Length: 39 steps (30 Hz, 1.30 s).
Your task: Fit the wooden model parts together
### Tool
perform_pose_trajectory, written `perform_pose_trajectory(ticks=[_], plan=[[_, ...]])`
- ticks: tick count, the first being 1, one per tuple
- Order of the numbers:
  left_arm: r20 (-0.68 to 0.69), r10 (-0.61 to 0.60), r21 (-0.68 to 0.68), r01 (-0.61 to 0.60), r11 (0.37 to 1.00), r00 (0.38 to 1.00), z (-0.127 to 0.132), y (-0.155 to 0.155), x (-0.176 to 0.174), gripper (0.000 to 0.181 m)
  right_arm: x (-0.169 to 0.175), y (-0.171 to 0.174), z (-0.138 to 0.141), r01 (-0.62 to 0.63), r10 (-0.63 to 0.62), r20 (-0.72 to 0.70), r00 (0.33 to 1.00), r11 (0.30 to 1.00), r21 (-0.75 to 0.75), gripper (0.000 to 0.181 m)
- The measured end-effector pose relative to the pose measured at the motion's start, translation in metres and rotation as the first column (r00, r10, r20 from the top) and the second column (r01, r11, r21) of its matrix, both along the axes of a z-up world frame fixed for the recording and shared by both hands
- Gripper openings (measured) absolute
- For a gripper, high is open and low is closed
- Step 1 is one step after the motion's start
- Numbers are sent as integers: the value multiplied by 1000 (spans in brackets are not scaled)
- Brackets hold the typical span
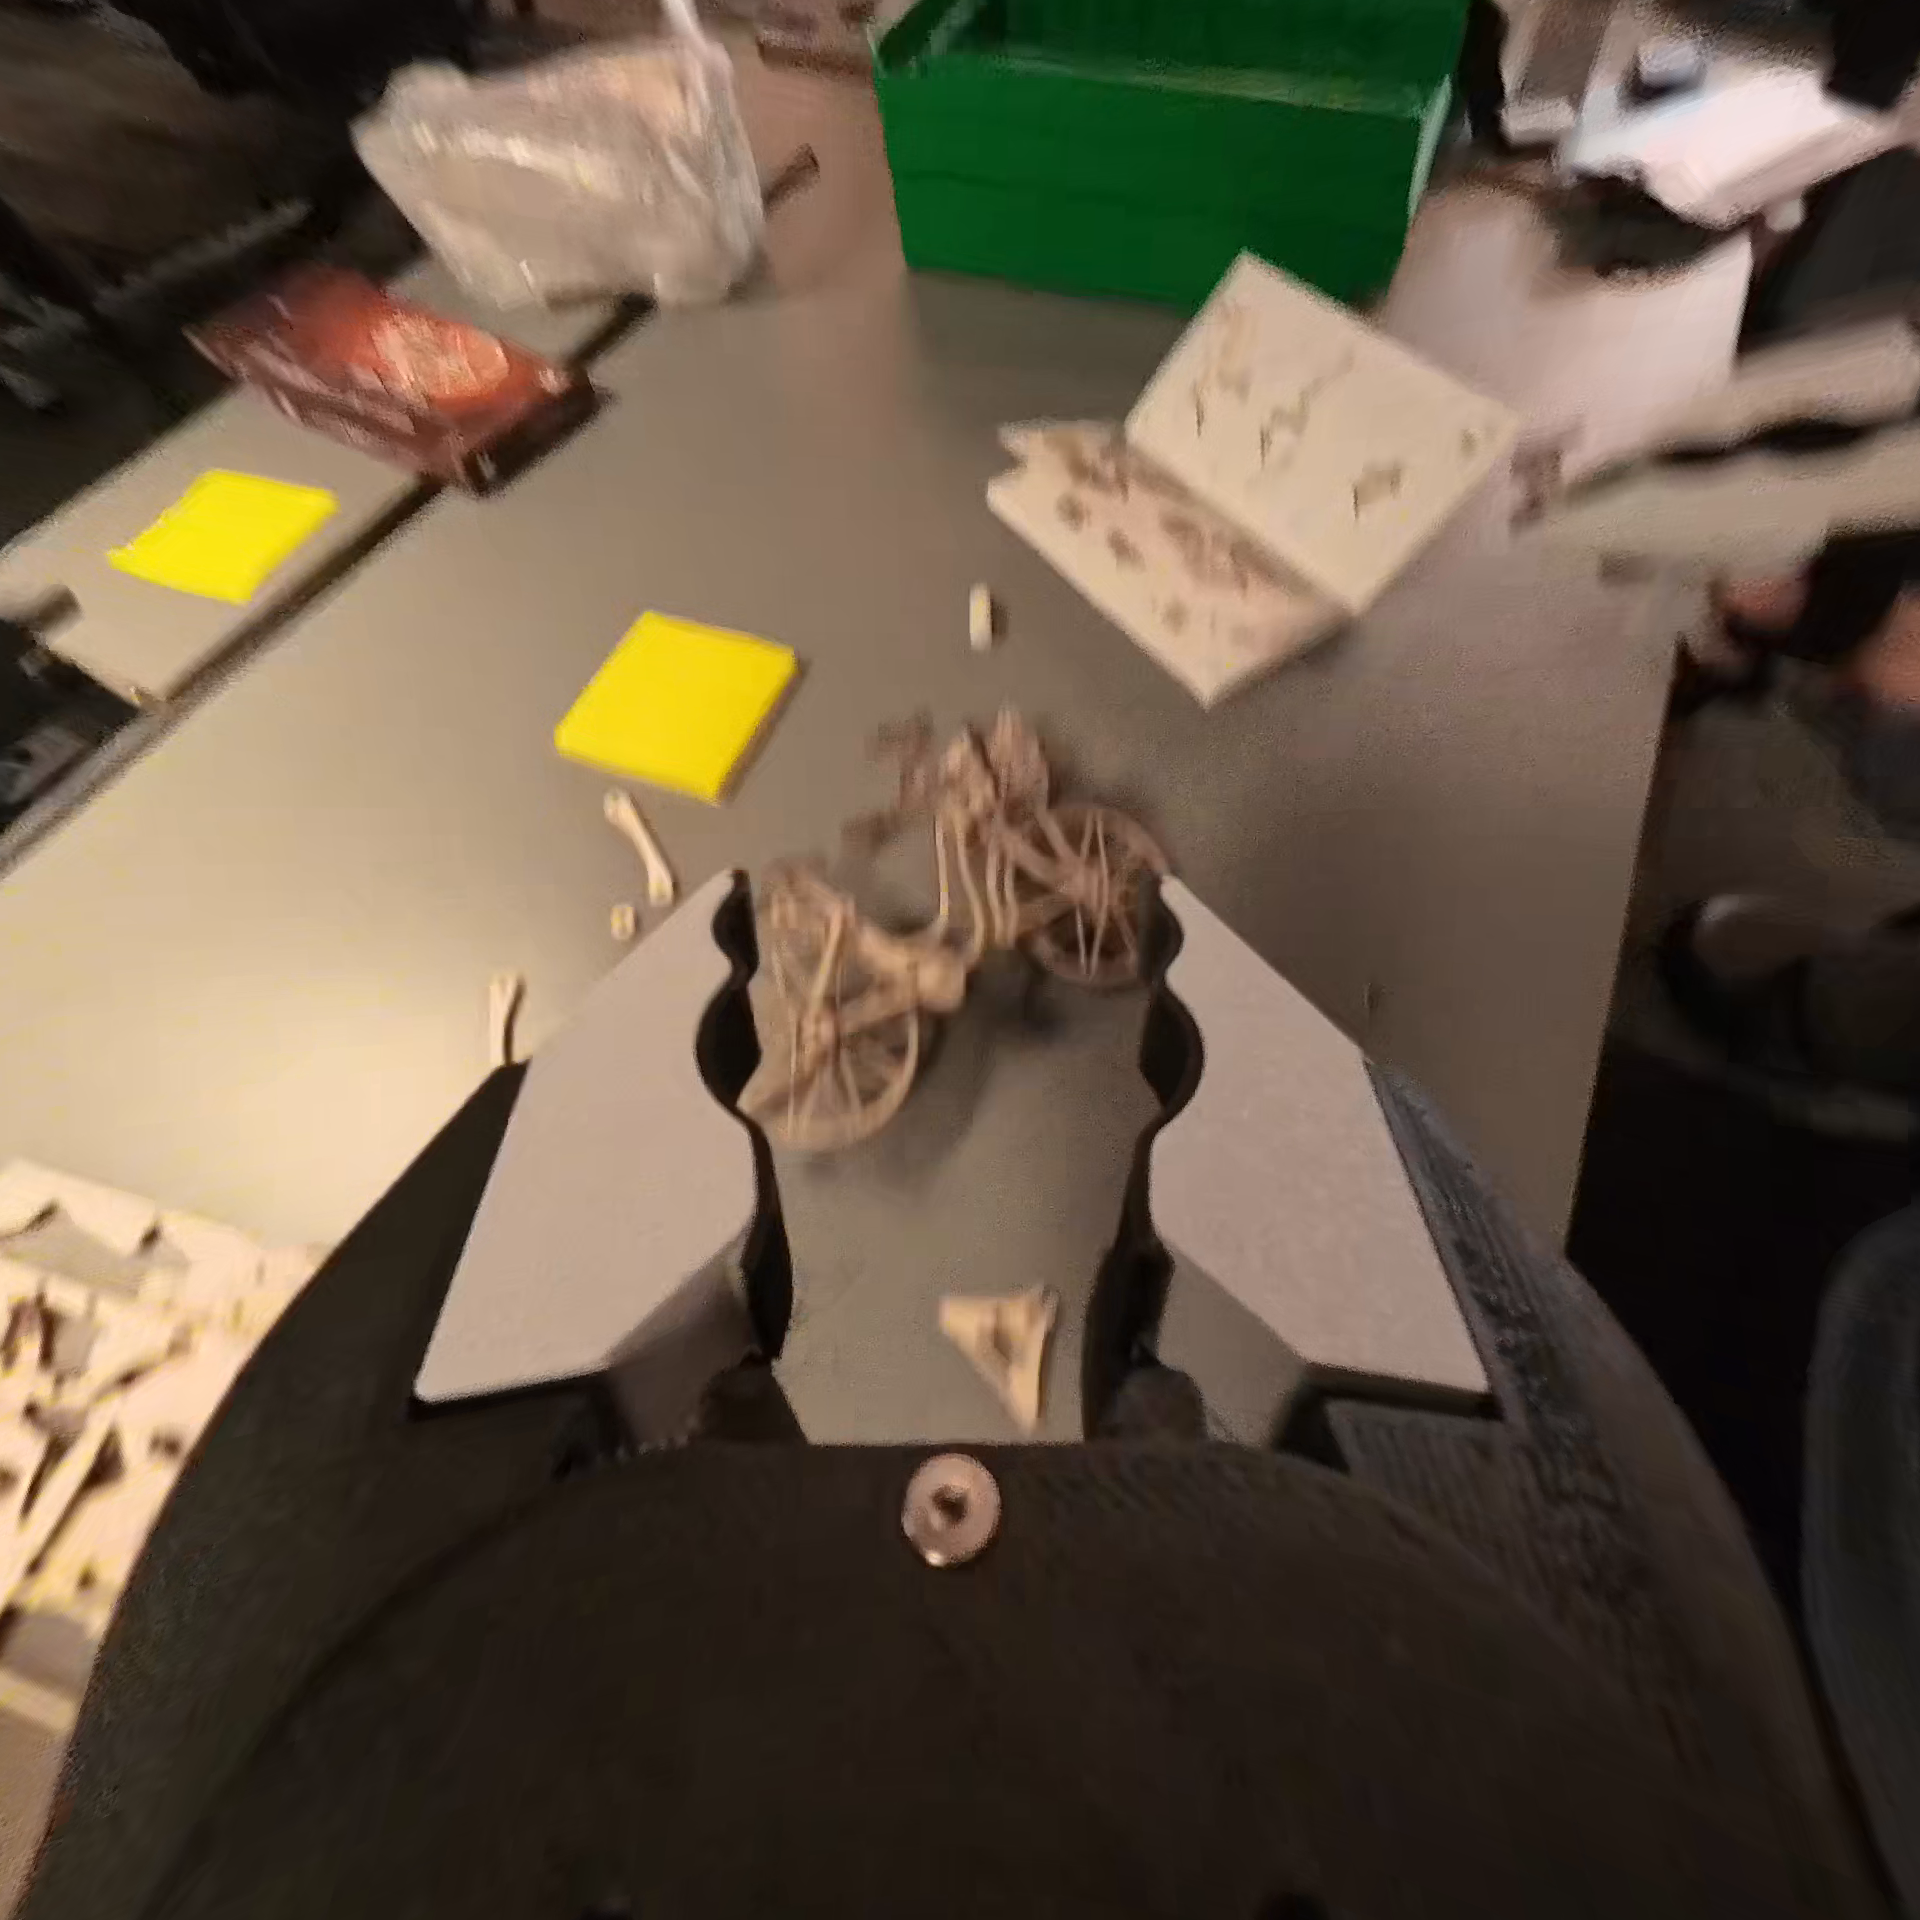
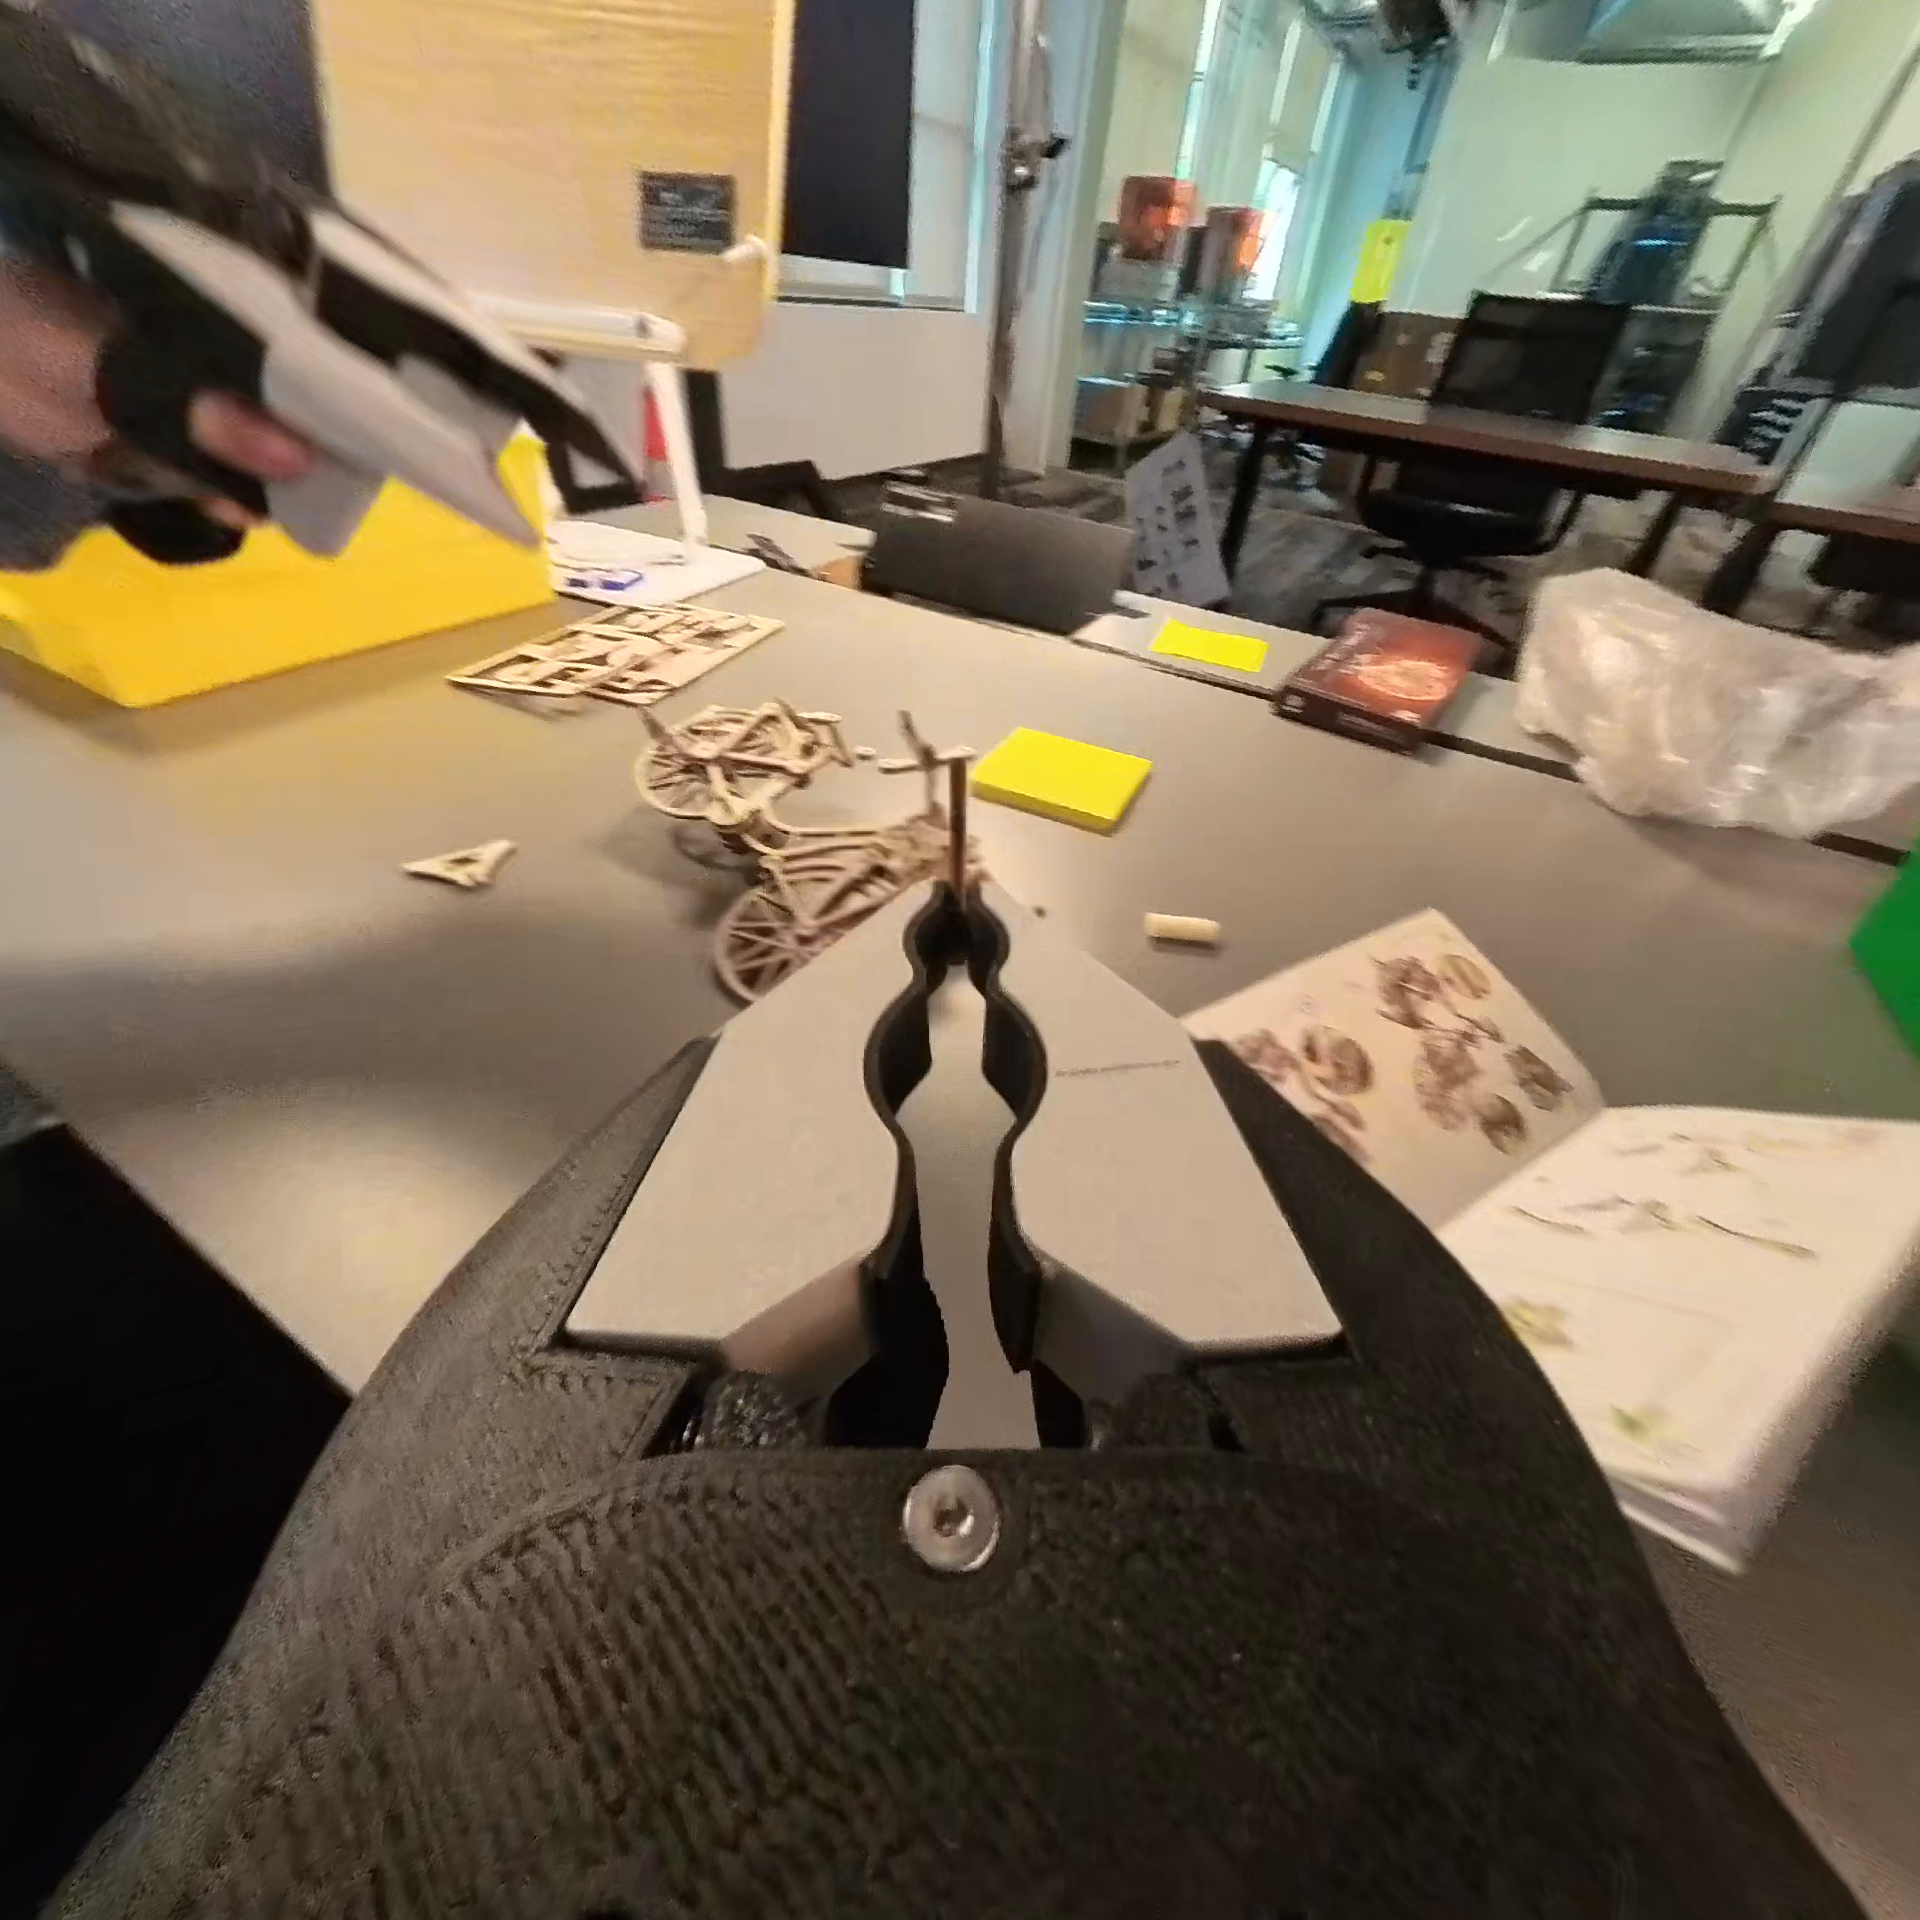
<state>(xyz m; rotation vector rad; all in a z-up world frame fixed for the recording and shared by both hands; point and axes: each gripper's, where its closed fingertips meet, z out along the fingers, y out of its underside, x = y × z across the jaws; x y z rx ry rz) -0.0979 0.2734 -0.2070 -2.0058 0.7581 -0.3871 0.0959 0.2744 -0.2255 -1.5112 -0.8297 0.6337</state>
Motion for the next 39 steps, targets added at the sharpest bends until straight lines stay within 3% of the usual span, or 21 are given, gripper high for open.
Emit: perform_pose_trajectory(ticks=[3,7,12,16,23,31,35,36,39], plan=[[-58,-33,-89,27,996,998,-48,-43,-45,76,-29,-15,-1,-115,112,-43,993,992,-59,0],[-98,-261,-113,250,962,960,-91,-80,-48,67,-77,-45,-12,-357,331,-145,933,902,-244,0],[-186,-471,-186,440,879,862,-121,-82,-43,66,-122,-72,-22,-529,436,-301,848,723,-443,0],[-205,-545,-257,493,831,813,-136,-79,-45,62,-141,-80,-26,-562,480,-293,827,692,-454,0],[-155,-581,-251,537,806,799,-137,-77,-41,50,-156,-79,-25,-570,495,-285,821,682,-457,0],[-101,-510,-185,488,853,854,-136,-77,-44,36,-172,-84,-41,-550,535,-178,826,695,-464,0],[-69,-414,-108,405,908,908,-129,-73,-50,33,-182,-81,-55,-509,565,-18,825,729,-457,0],[-36,-396,-82,393,916,917,-122,-73,-52,0,-183,-79,-62,-485,567,43,823,739,-467,0],[42,-336,7,336,942,941,-96,-75,-57,0,-179,-70,-87,-368,550,302,778,790,-490,0]])
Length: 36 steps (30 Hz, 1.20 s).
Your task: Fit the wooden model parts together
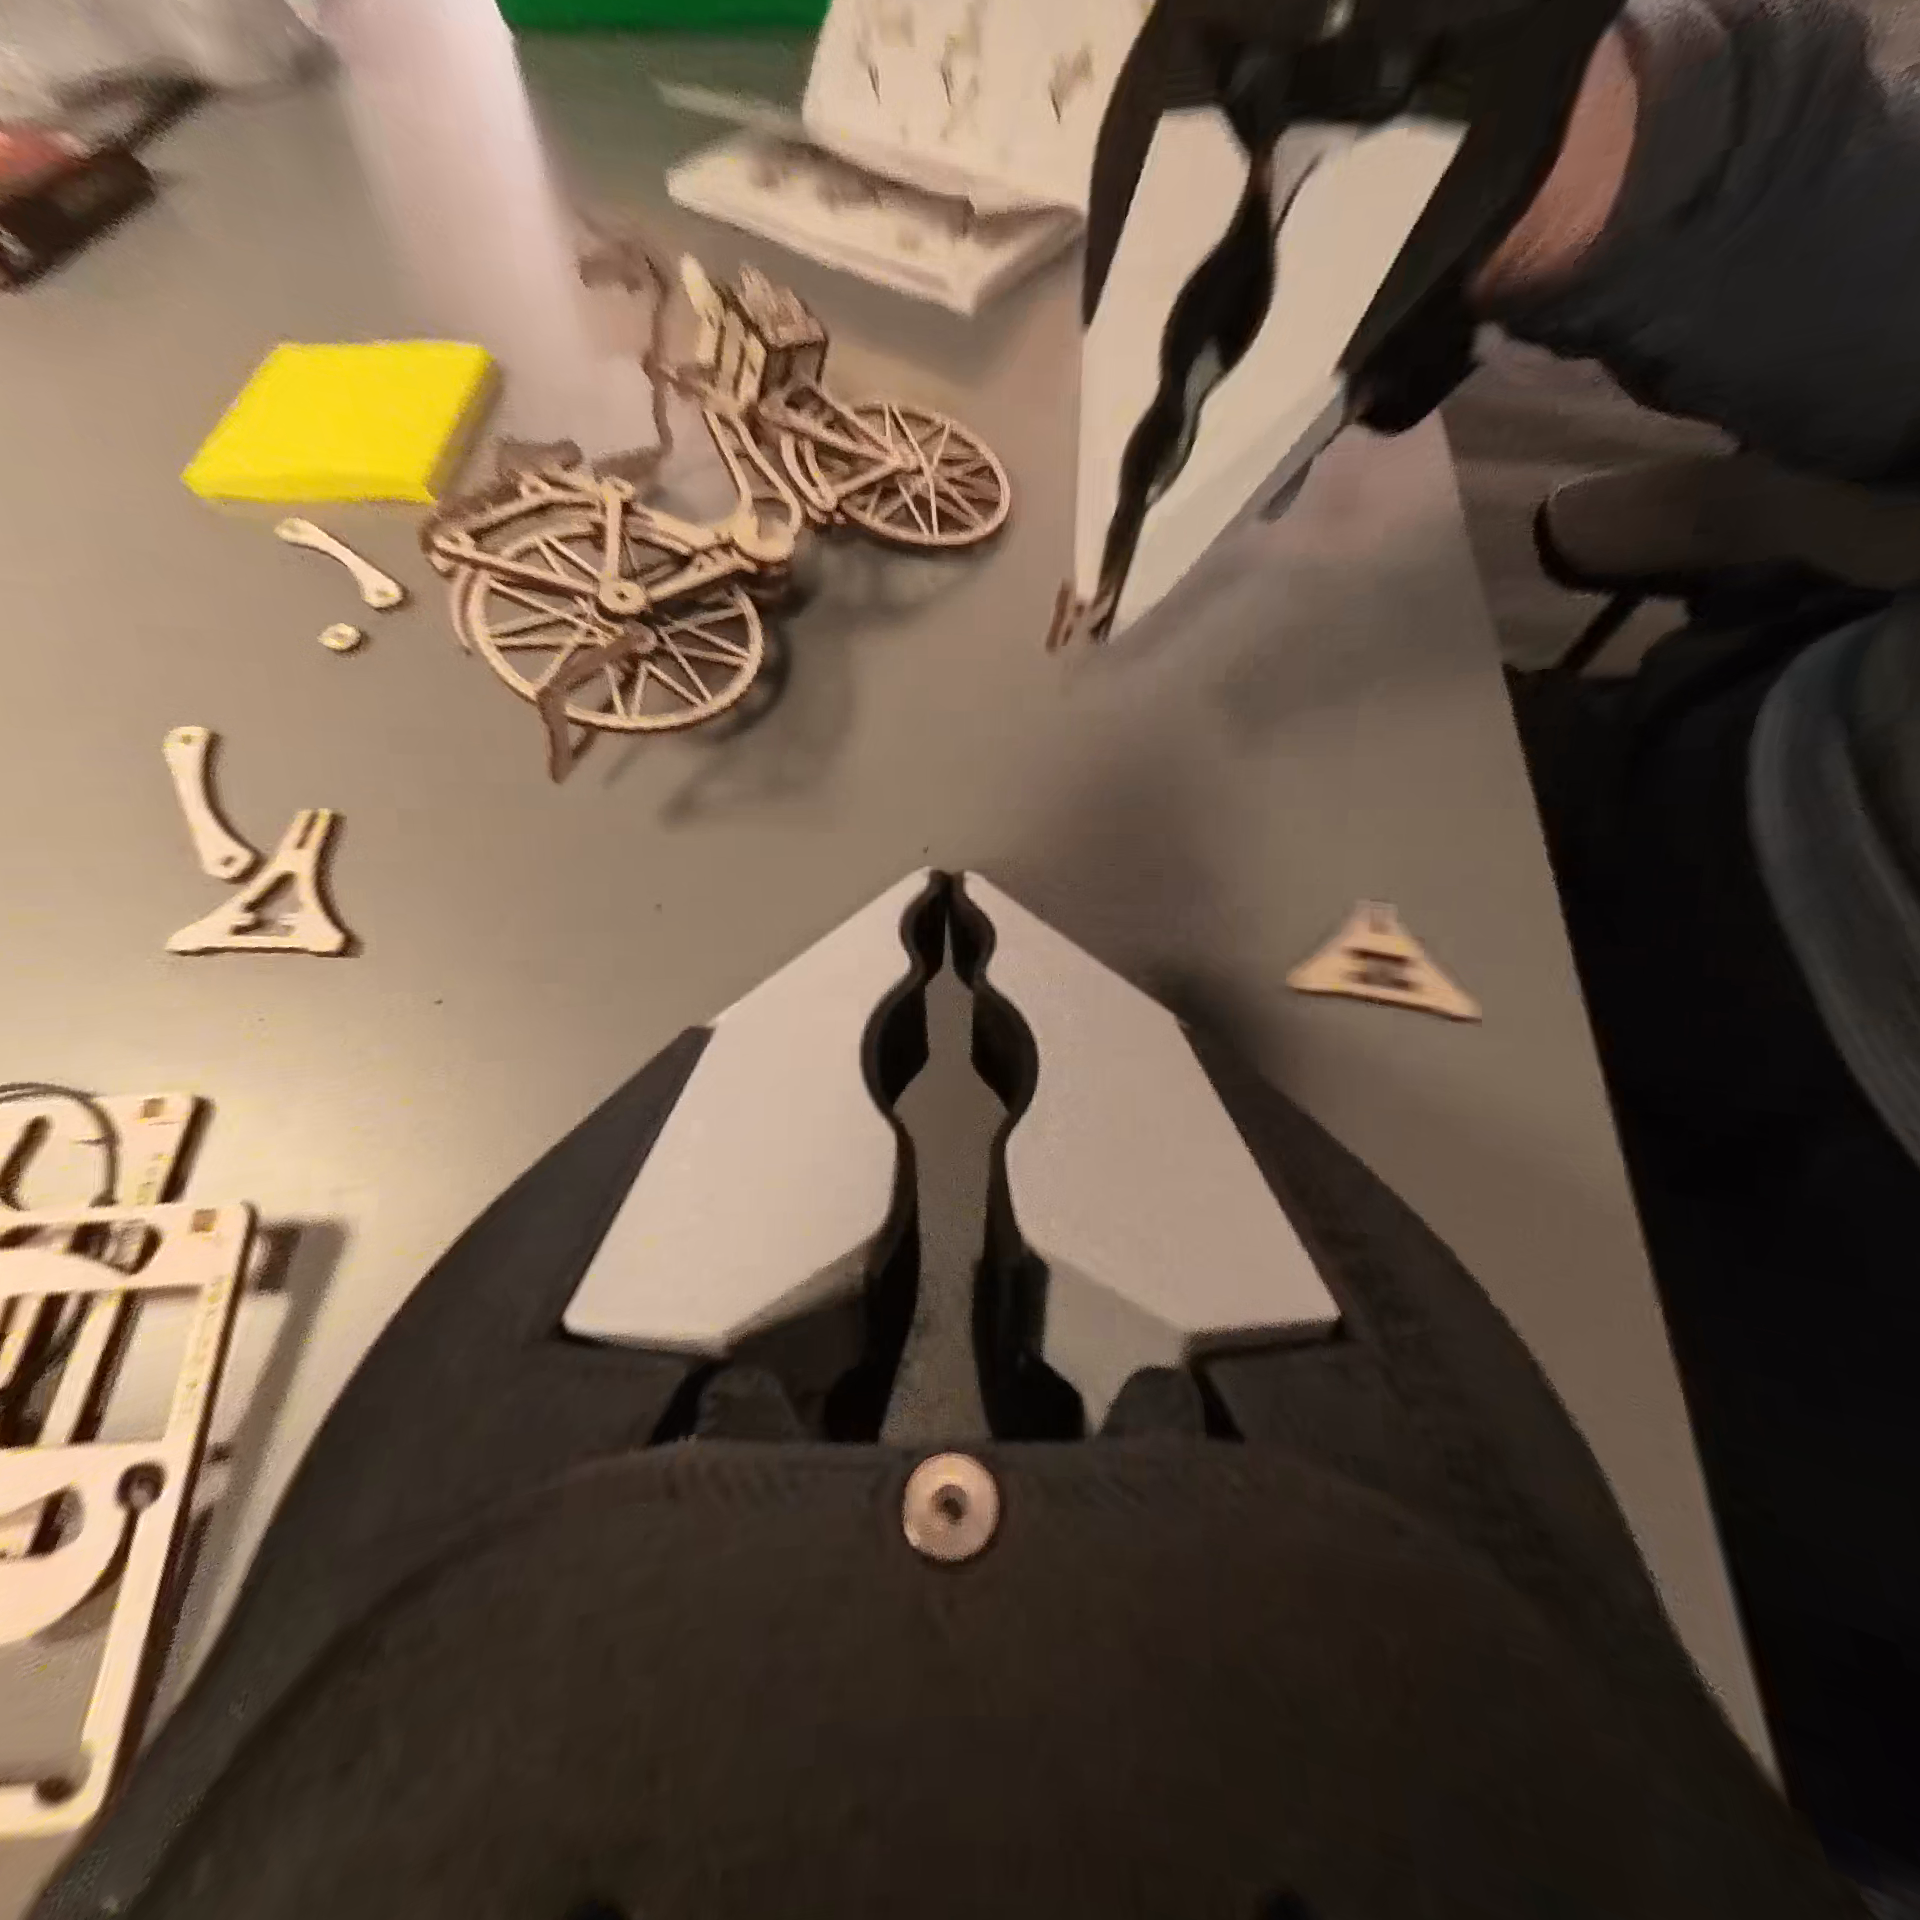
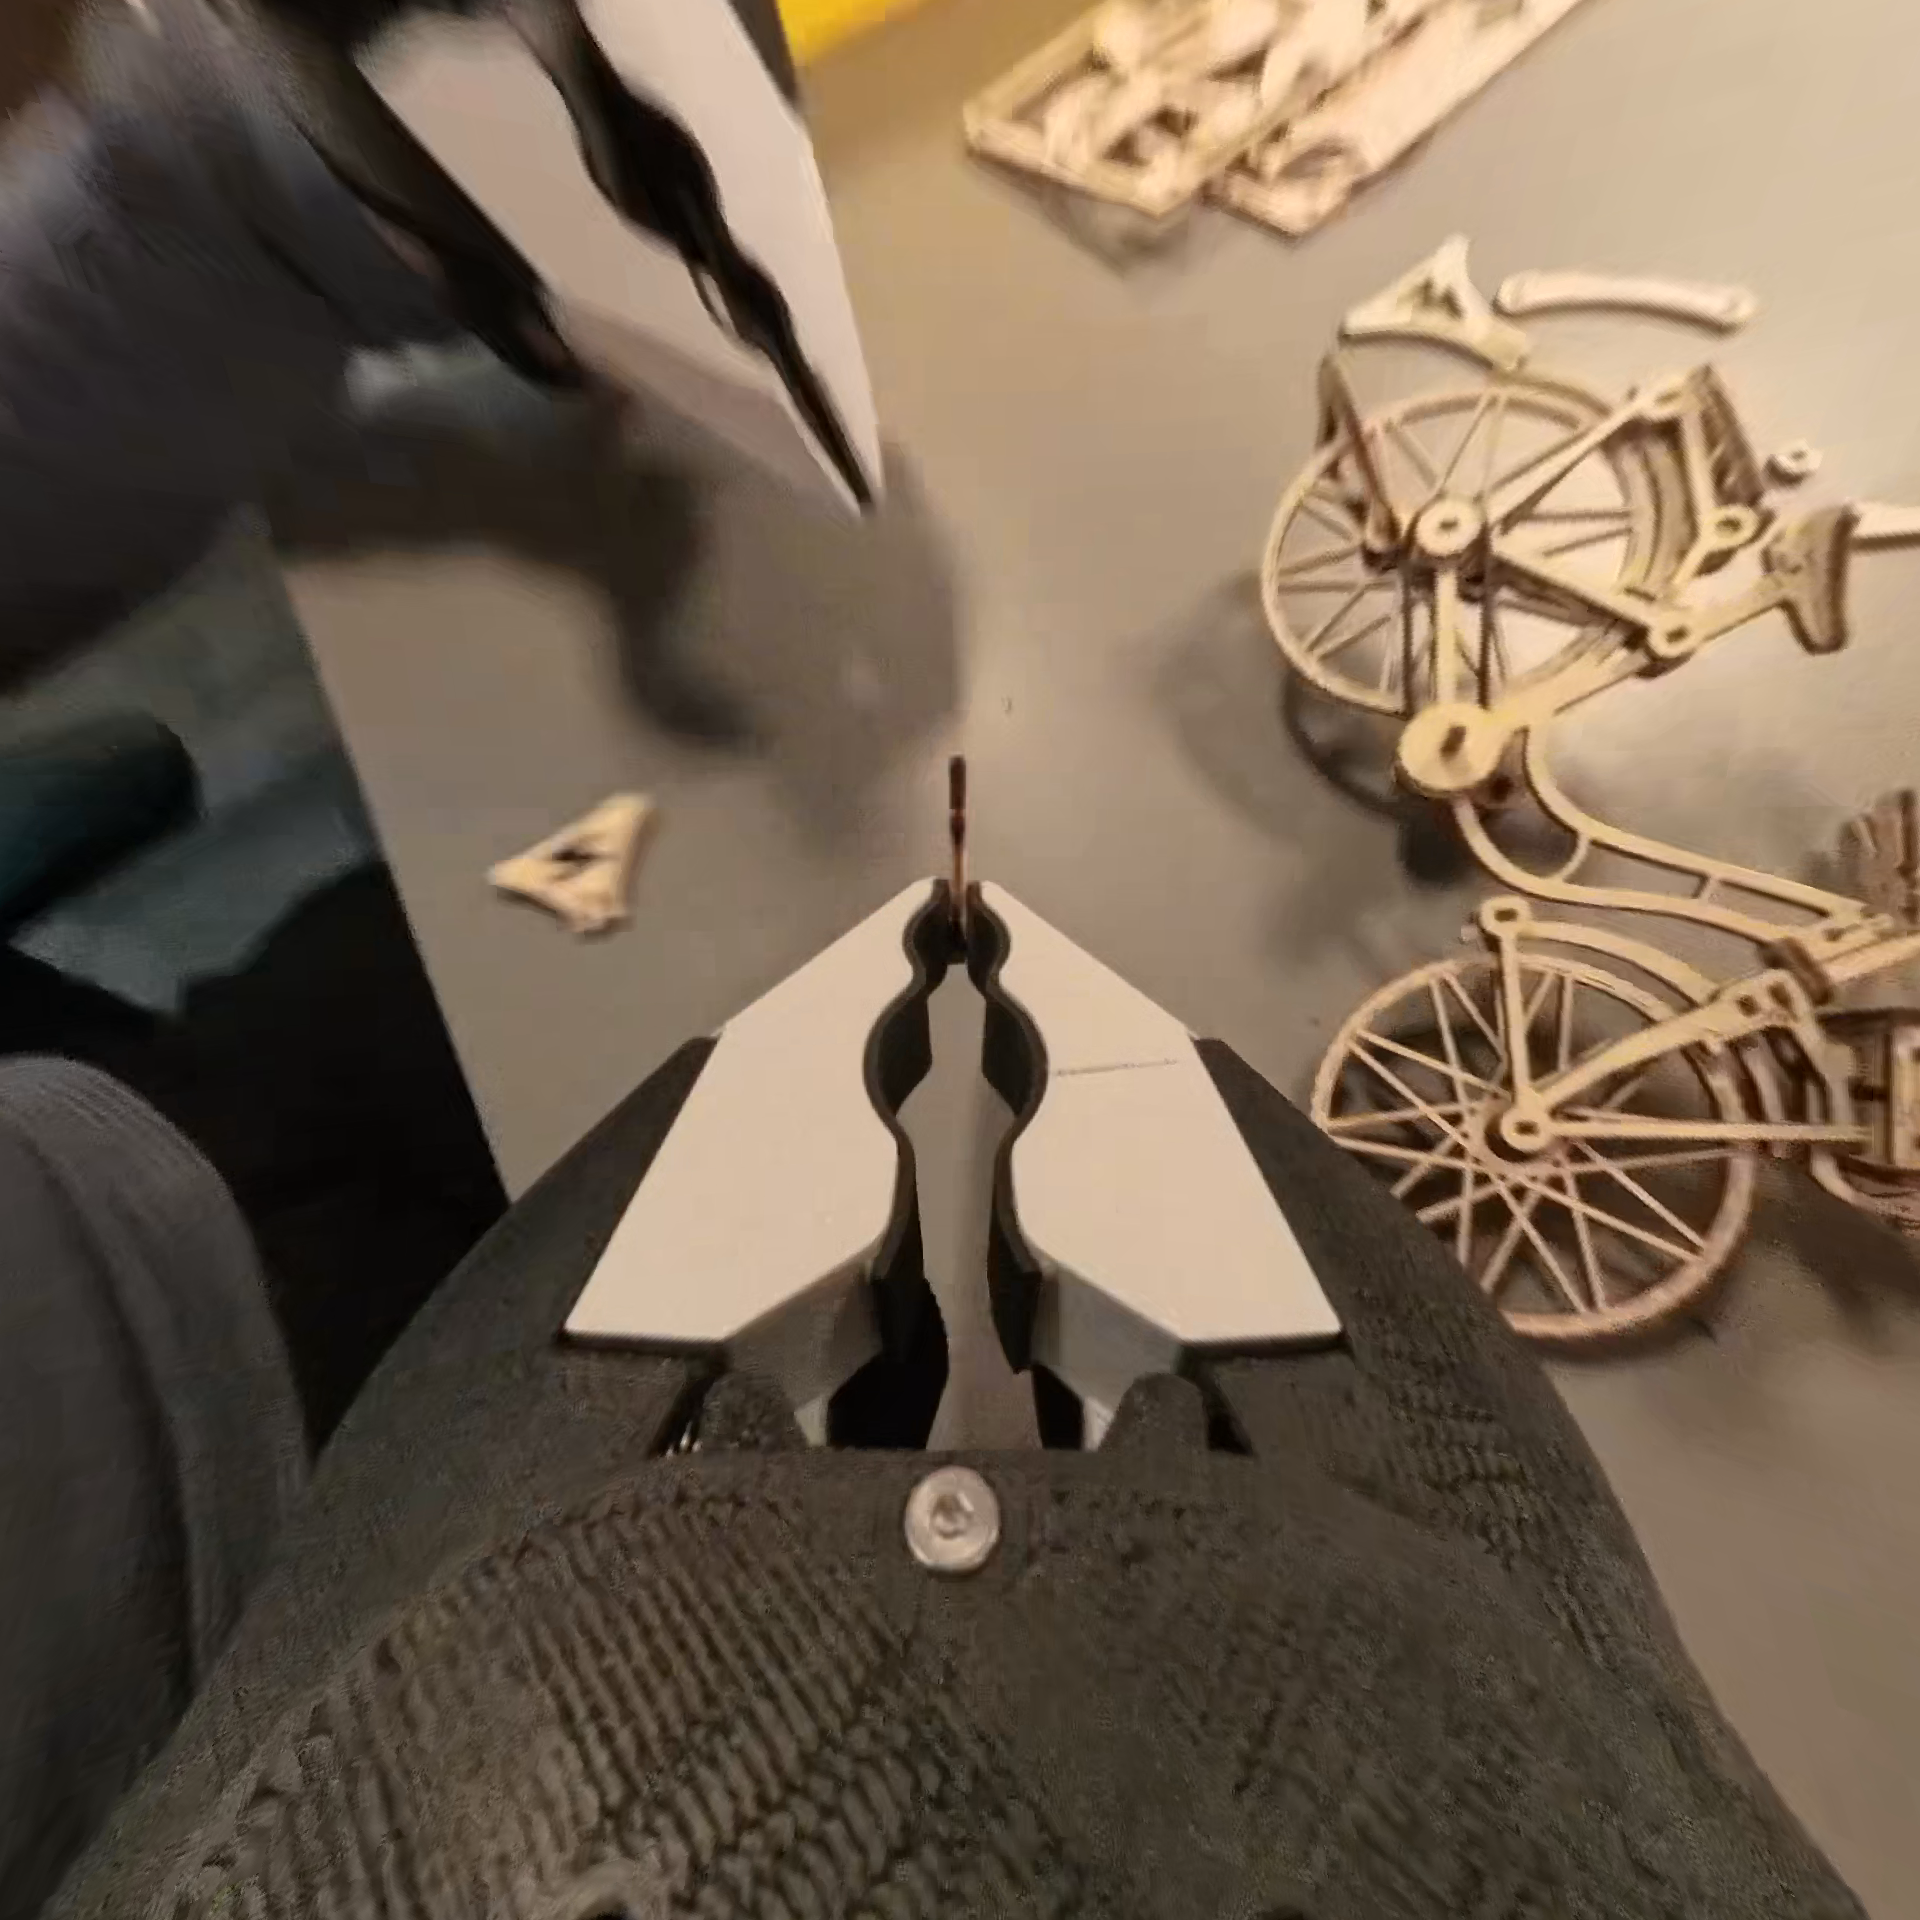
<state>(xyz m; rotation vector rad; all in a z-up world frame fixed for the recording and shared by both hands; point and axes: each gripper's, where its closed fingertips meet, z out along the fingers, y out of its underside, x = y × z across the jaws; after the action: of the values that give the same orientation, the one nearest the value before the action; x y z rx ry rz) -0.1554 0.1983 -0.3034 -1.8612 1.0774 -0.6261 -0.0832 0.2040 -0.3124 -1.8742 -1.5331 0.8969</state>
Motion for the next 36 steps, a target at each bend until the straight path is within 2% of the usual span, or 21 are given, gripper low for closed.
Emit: perform_pose_trajectory(ticks=[2,5,9,12,18,21,24,25,27,31,34,36], plan=[[-23,44,32,-43,999,999,3,-2,-6,5,5,2,-13,-17,13,151,988,1000,22,0],[-21,125,11,-125,992,992,5,-3,-11,15,10,6,-26,-22,14,283,959,999,24,0],[11,178,31,-178,984,984,14,-15,-5,21,5,8,-29,-36,23,311,950,999,33,0],[64,198,72,-202,977,978,25,-29,2,24,2,9,-29,-31,24,304,952,999,19,0],[235,94,83,-116,990,967,51,-79,36,27,9,7,-28,-45,41,297,954,999,8,0],[241,5,51,-18,999,970,41,-115,62,28,12,6,-28,-54,46,291,956,998,18,0],[179,-34,-29,40,999,983,9,-141,83,30,16,5,-28,-65,55,288,956,997,27,0],[168,-31,-54,40,998,985,0,-146,87,31,16,4,-28,-72,61,280,958,997,31,2],[181,-22,-95,39,995,983,-11,-152,92,32,15,2,-26,-90,77,261,962,995,39,21],[301,35,-127,4,992,953,-1,-153,91,32,17,5,-17,-70,40,198,979,987,145,62],[356,78,-108,-42,993,931,13,-153,81,32,28,-7,9,-44,25,83,996,972,232,64],[368,111,-81,-87,993,923,19,-153,71,32,41,-43,26,-110,113,4,994,960,259,51]])
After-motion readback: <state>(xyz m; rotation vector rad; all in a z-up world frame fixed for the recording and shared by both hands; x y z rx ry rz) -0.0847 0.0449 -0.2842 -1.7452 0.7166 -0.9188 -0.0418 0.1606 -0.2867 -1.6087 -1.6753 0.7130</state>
